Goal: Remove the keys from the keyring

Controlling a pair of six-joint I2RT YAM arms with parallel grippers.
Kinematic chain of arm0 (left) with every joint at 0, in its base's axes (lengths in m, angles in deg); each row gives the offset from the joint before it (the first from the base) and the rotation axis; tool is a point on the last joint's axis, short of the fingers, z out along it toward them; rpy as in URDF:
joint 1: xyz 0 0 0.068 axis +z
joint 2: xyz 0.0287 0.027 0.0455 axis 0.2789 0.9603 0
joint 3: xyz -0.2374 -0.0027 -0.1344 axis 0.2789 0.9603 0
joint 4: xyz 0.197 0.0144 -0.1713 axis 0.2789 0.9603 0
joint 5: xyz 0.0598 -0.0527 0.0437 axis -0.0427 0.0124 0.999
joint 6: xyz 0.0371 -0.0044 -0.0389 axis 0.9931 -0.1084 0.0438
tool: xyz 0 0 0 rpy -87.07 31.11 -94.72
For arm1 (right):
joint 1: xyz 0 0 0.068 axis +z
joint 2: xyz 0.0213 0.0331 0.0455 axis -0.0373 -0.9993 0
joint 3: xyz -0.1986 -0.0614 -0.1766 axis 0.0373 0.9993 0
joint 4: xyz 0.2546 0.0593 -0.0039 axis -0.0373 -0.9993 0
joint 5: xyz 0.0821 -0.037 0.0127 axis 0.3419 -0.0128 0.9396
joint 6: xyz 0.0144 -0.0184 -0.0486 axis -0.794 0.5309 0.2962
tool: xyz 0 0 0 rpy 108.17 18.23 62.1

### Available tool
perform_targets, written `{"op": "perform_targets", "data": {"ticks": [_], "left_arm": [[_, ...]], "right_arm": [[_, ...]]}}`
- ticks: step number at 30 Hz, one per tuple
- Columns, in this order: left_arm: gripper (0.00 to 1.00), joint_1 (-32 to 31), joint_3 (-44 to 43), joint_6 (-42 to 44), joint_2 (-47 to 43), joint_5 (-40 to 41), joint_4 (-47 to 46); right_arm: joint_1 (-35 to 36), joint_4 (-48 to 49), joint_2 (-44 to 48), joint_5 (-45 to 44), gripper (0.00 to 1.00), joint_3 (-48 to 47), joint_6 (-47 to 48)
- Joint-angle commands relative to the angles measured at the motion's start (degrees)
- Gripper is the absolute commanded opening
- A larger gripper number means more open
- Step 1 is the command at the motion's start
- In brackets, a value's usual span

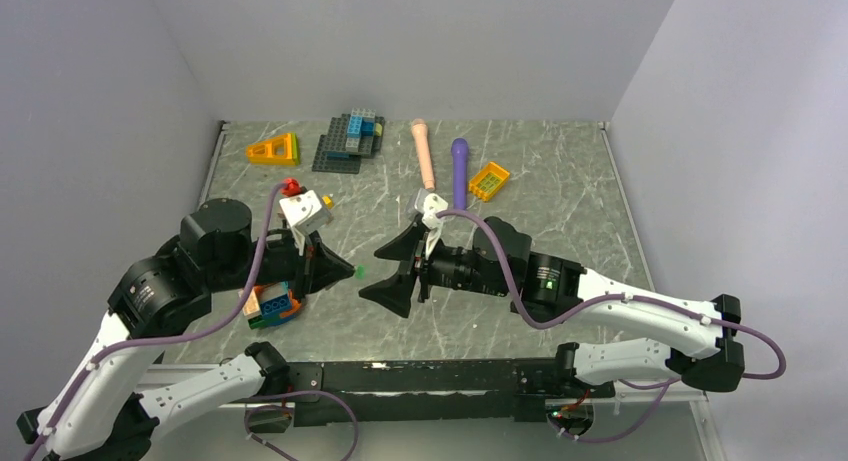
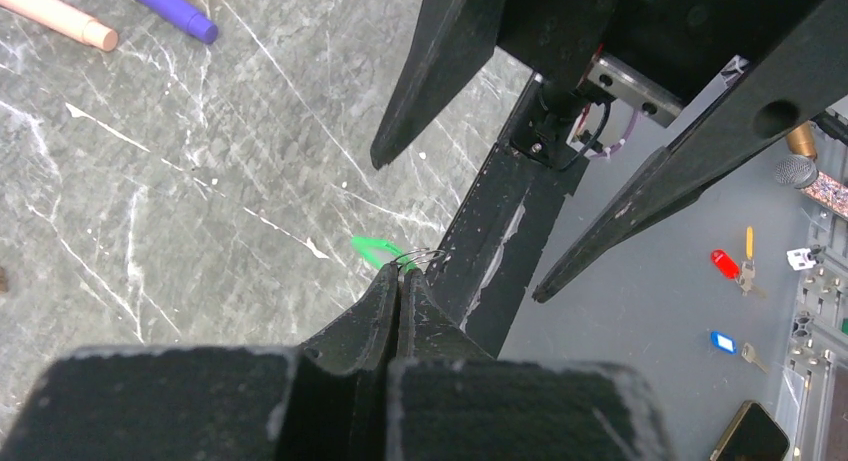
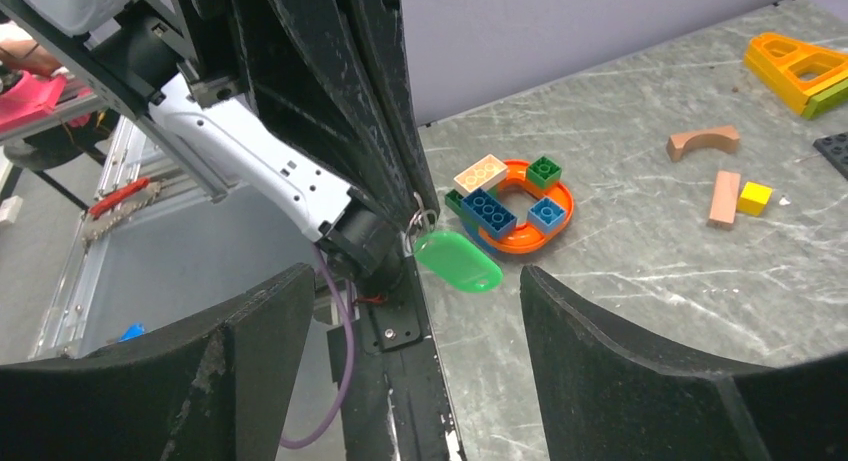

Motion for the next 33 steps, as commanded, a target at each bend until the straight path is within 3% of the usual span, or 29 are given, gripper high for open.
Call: {"op": "perform_targets", "data": {"ticks": [1,5,10,15,24,33], "left_arm": [[0.00,0.05,0.19,0.57,0.57,-1.61,-0.19],[0.00,0.04,0.58,0.25,0.70,-2.12,-0.74],[0.00,0.06,0.56,0.24,0.59,-2.08,-0.79],[0.00,0.06,0.43,0.36,0.28,-1.59,-0.55],[0.00,0.08,0.19,0.28,-0.18,-1.82,-0.51],[0.00,0.02,-0.61,0.26,-0.13,-2.33,-0.57]], "right_arm": [[0.04,-0.25,0.55,-2.45,0.78,-4.82,1.31],[-0.05,-1.33,-2.45,-3.43,0.72,-7.24,1.56],[-0.04,-1.79,-4.27,-3.86,0.56,-8.48,1.56],[-0.16,-1.12,-4.23,-4.10,0.53,-6.88,0.69],[-0.20,-1.49,-4.51,-4.48,0.31,-6.34,0.16],[-0.47,-1.83,-4.54,-4.25,0.23,-6.02,-0.05]]}}
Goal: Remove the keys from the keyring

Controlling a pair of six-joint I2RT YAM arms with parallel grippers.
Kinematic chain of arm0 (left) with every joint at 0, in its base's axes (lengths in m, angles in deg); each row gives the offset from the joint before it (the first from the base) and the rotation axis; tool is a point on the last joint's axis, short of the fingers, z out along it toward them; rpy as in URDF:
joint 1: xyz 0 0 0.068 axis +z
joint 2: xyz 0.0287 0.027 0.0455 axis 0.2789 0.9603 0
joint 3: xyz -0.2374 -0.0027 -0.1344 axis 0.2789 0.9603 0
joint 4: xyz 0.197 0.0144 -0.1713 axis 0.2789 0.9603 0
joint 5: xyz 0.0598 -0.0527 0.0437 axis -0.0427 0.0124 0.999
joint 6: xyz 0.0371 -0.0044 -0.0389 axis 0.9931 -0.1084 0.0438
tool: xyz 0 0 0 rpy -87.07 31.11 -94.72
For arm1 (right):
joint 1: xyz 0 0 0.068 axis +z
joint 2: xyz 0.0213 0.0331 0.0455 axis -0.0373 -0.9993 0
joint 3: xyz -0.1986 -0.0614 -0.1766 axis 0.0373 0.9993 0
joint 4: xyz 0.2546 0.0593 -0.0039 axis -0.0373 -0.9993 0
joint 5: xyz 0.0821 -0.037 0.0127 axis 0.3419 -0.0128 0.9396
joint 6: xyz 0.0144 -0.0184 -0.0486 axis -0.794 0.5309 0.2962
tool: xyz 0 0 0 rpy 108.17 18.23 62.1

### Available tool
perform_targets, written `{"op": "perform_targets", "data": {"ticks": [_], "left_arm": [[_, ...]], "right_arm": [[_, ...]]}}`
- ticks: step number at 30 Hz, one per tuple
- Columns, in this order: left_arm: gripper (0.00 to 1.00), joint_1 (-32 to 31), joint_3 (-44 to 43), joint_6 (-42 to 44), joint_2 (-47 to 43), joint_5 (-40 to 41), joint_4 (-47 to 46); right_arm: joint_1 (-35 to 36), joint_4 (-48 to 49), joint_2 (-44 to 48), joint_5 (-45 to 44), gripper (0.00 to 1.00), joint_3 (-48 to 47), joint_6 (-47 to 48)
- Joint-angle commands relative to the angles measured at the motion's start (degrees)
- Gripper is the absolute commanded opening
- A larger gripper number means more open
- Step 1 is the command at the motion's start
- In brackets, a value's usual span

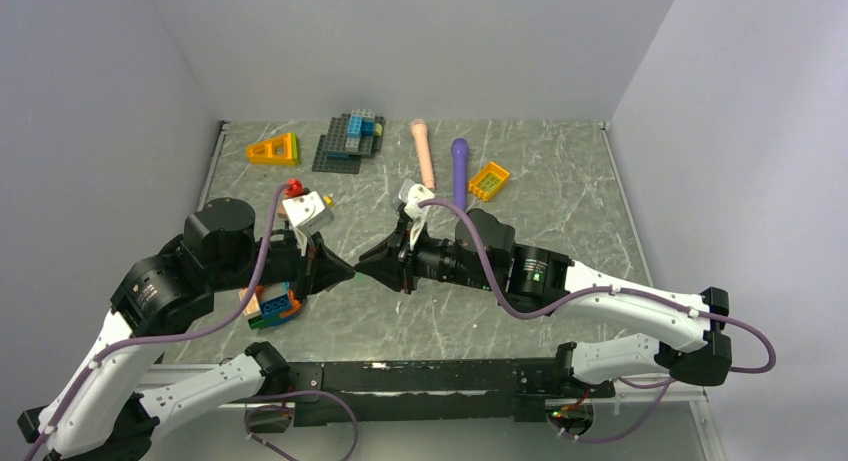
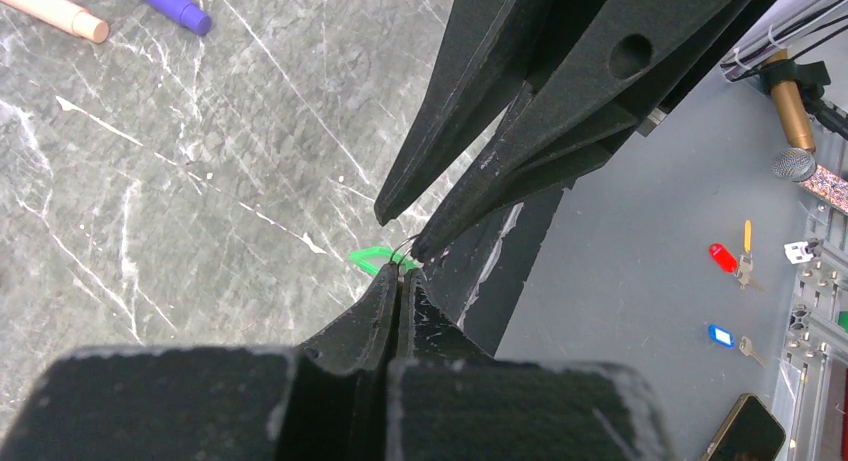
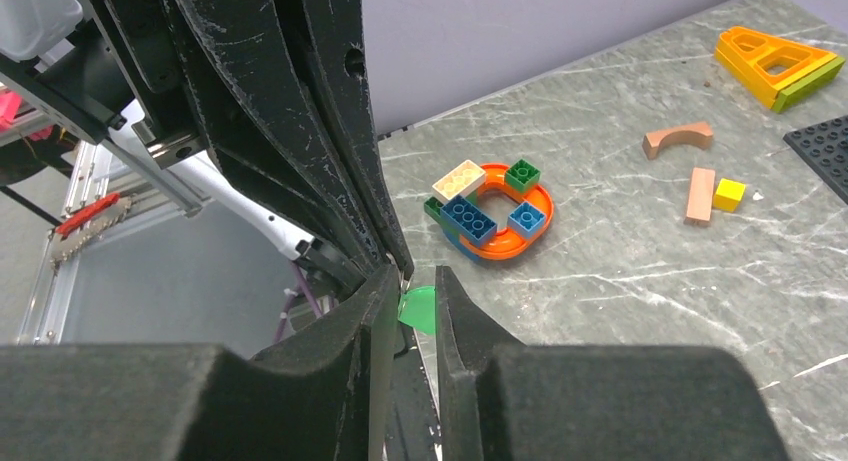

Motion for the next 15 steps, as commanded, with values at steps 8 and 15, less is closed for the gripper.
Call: {"op": "perform_targets", "data": {"ticks": [8,15], "left_arm": [[0.00,0.07,-1.50,0.30,-0.99,-5.04,-1.99],[0.00,0.05,-1.71,0.41,-1.38,-6.75,-2.26]], "right_arm": [[-0.86,1.04,0.08,1.40,0.20,0.49,-0.55],[-1.27,1.41,0.09,3.70,0.19,0.97,-0.66]]}}
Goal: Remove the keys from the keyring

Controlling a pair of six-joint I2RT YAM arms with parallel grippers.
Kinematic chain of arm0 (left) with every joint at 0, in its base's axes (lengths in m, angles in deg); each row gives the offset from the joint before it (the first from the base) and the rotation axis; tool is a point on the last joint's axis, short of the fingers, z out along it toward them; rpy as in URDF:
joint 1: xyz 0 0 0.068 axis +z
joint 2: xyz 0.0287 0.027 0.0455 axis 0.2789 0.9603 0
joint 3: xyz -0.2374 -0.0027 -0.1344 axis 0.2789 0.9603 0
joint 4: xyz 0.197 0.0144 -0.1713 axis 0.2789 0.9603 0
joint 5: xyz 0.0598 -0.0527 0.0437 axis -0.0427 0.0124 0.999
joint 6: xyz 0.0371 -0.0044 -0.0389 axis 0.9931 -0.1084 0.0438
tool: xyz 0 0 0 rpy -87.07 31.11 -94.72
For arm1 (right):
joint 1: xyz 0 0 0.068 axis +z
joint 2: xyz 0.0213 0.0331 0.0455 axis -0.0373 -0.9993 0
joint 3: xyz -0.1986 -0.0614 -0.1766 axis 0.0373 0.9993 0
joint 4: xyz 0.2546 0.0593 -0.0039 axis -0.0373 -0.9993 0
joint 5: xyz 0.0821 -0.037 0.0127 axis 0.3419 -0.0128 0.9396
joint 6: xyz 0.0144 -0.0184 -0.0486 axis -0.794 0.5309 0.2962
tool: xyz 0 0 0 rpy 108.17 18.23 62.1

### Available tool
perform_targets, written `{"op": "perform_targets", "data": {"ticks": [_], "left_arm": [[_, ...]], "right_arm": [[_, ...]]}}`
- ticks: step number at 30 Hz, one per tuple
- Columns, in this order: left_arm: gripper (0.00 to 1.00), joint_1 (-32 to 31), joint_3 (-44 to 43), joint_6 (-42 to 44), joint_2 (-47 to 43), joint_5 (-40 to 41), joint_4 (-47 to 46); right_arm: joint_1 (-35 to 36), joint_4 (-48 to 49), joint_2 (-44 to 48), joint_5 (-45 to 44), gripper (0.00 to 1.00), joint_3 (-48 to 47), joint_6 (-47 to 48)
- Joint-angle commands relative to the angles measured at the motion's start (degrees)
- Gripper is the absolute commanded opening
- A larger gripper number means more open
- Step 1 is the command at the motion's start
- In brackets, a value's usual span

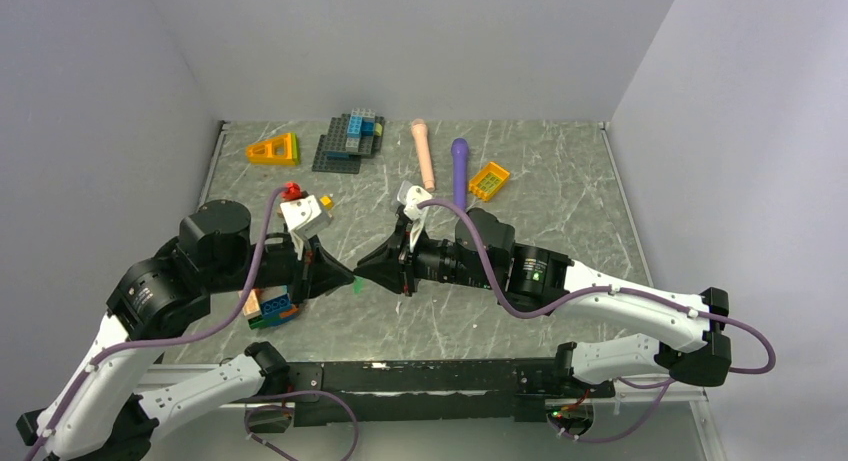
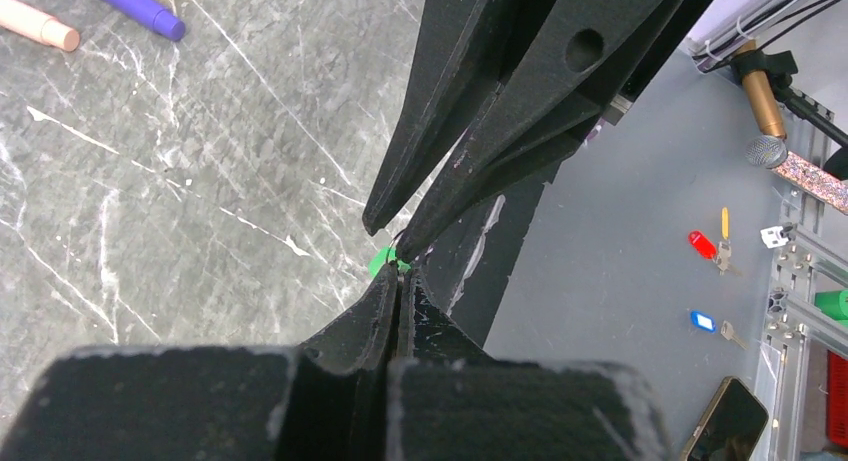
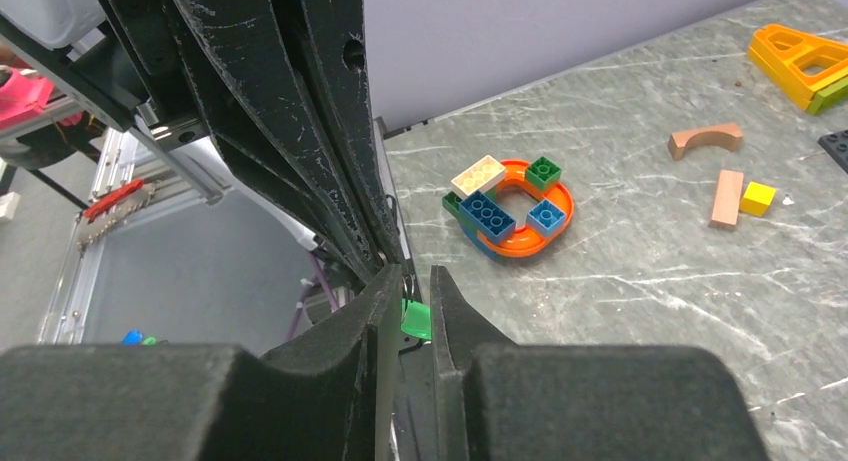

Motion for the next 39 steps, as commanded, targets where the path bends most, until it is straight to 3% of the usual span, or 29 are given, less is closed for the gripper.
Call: {"op": "perform_targets", "data": {"ticks": [1,11,24,35,39], "left_arm": [[0.00,0.03,-1.72,0.37,-0.84,-4.23,-2.34],[0.00,0.06,-1.64,0.44,-1.01,-3.83,-2.26],[0.00,-0.01,-2.34,0.68,-1.11,-4.51,-1.67],[0.00,0.06,-2.25,1.08,-0.81,-6.27,-1.26],[0.00,0.06,-2.21,1.33,-0.76,-6.96,-1.09]], "right_arm": [[-0.86,1.30,0.04,1.30,0.19,0.61,-0.30],[-1.22,2.59,1.04,4.31,0.19,1.77,-0.66],[-2.26,3.44,2.62,9.70,0.32,3.71,-0.22],[-2.87,2.52,0.66,11.81,0.32,1.41,0.39],[-3.24,2.43,0.33,12.66,0.20,1.11,0.53]]}}
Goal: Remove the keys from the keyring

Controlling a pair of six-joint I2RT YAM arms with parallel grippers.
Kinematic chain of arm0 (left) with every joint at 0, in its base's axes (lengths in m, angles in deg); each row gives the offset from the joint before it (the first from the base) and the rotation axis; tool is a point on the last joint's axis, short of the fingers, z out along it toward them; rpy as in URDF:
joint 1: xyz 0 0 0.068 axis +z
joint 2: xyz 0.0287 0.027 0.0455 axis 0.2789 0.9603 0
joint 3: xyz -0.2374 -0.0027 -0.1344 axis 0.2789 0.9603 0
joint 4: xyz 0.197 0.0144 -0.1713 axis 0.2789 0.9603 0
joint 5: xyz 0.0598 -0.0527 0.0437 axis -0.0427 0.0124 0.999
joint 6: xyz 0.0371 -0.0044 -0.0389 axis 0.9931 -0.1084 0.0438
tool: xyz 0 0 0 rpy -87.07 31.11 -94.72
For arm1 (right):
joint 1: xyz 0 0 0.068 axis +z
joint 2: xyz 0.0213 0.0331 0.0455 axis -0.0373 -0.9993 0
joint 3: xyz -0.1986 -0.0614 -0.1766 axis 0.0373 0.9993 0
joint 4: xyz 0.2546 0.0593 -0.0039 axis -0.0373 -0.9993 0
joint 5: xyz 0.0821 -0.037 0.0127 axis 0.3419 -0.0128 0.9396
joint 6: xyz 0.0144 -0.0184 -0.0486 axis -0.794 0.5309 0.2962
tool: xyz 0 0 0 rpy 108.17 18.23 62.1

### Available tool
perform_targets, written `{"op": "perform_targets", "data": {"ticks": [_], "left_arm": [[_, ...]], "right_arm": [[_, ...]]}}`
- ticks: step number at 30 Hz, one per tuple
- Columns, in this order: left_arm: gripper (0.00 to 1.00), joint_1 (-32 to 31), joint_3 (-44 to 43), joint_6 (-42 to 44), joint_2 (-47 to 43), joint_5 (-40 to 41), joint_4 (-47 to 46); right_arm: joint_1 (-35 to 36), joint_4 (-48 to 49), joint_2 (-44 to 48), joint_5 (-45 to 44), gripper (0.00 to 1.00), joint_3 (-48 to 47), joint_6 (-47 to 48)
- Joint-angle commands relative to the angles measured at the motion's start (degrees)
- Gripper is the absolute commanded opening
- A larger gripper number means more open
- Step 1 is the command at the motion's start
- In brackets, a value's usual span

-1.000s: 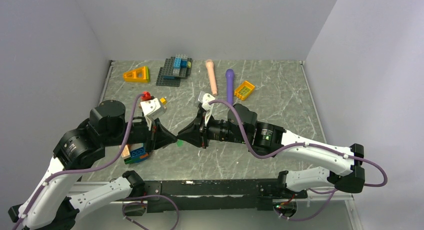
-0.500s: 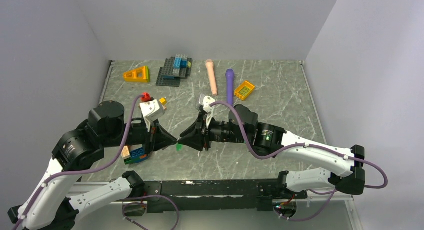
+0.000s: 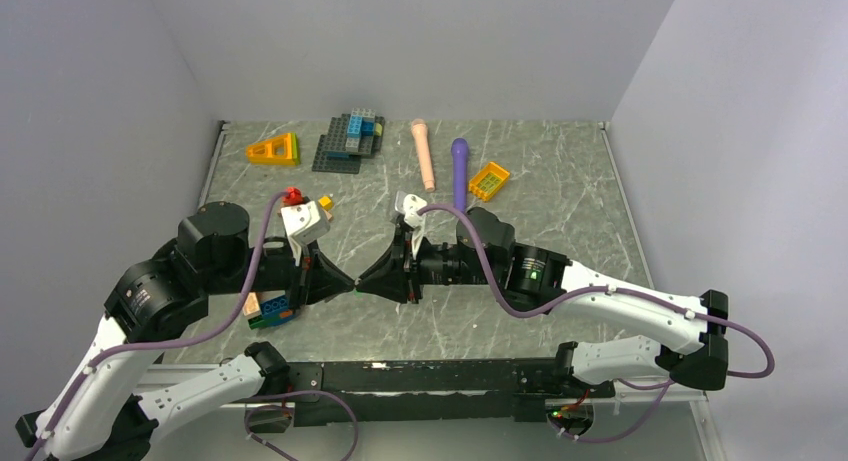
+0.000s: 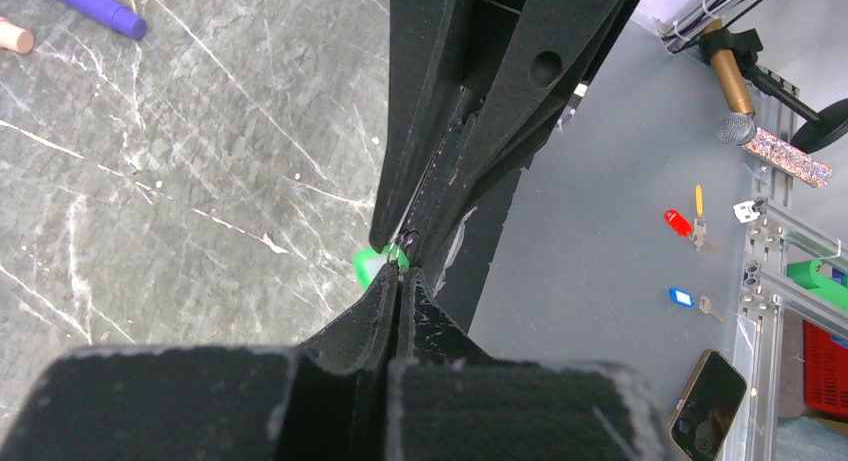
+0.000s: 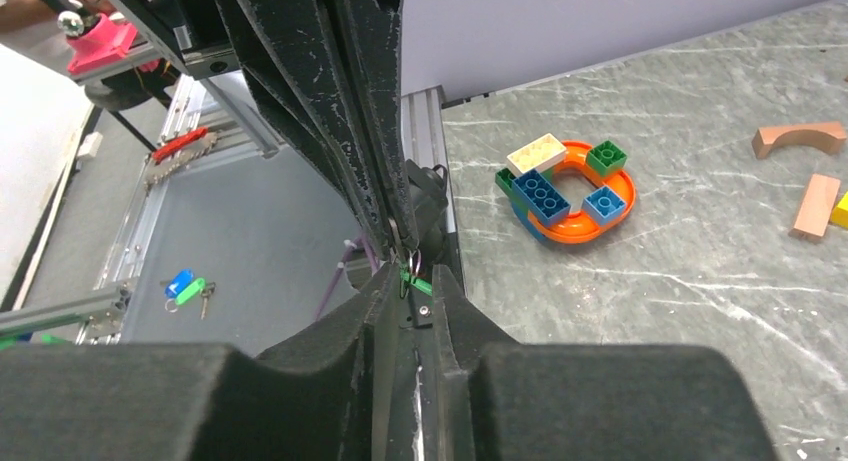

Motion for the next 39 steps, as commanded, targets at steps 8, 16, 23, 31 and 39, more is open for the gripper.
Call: {"op": "perform_targets", "data": {"ticks": [8,16,23,31,39], "left_arm": [[0.00,-0.04,-1.10,0.63,-1.21,-3.56,-3.36],[0.00,-0.09,0.60,-0.84,-2.78,-4.61,-6.52],[0.00,-0.11,3.75,-2.66,-5.11,-5.77,-10.42],[0.00,-0.08,6.50,-4.80,-6.71,-5.77,-15.35],[0.00,-0.05,9.06,-6.76,-8.35,-5.27,-20.14]], "right_arm": [[-1.05,3.62,0.27,2.43,0.00,0.27,-0.38],[-1.09,10.41,1.73,4.19,0.00,4.70,-3.81],[-1.09,18.42,3.05,4.63,0.00,9.22,-7.51],[-1.12,25.52,3.32,3.60,0.00,12.16,-10.23],[-1.08,29.20,3.66,1.93,0.00,13.59,-12.28]]}}
